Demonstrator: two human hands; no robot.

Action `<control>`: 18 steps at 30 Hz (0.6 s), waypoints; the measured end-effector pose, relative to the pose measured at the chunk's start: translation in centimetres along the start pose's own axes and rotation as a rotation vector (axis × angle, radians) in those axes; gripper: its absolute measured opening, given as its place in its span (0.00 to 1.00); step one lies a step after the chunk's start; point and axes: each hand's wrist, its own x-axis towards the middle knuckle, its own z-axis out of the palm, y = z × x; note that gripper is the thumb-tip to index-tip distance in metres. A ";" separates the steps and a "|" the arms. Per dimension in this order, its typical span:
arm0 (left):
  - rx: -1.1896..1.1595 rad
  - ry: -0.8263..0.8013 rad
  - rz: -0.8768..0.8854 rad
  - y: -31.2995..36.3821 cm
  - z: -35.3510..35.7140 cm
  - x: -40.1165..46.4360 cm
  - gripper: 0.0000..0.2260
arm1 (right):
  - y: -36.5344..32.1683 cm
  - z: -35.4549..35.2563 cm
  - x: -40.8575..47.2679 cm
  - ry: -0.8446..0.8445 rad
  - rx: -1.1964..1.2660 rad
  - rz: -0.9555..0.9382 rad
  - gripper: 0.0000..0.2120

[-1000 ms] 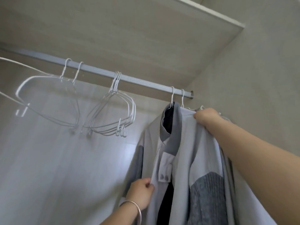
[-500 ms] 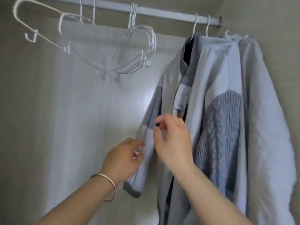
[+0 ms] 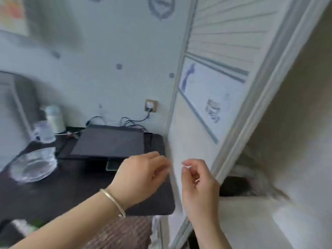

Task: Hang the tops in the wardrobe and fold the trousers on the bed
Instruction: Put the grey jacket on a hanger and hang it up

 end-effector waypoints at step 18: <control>0.388 0.284 -1.527 -15.8 -28.9 -60.1 0.13 | -29.2 39.8 -42.1 -1.477 0.201 -0.232 0.04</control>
